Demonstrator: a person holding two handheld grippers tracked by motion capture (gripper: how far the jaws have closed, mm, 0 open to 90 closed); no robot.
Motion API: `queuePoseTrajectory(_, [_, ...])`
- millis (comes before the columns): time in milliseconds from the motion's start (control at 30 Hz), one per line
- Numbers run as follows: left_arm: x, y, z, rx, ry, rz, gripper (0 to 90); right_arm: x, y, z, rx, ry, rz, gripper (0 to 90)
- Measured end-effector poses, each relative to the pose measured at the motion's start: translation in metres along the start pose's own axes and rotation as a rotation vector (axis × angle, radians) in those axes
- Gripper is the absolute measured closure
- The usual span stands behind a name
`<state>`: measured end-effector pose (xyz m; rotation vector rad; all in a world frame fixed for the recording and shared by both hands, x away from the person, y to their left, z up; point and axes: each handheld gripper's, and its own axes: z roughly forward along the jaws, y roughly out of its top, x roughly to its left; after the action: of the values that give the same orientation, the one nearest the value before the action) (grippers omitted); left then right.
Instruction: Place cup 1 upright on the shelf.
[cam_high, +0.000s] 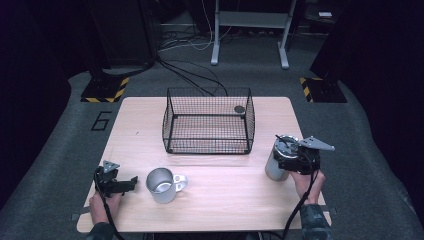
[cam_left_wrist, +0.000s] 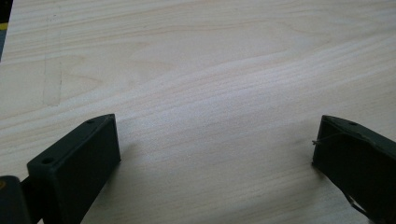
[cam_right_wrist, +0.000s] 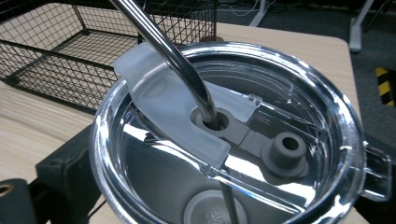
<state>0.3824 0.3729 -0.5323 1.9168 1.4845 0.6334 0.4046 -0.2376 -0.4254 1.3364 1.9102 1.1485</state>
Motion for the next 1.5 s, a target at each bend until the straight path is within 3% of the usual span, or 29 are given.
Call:
queuePoseTrajectory(333, [0.0, 0.0, 0.0, -0.006, 0.008, 0.002, 0.4, 0.002, 0.001, -0.002, 0.007, -0.001, -0.04, 3.2])
queuePoseTrajectory(600, [0.0, 0.0, 0.0, -0.007, 0.005, 0.0, 0.4, 0.001, 0.002, -0.006, -0.009, 0.009, -0.03, 3.3])
queuePoseTrajectory(1500, [0.0, 0.0, 0.0, 0.0, 0.0, 0.002, 0.3, 0.016, 0.031, -0.03, 0.007, 0.036, -0.091, 3.3])
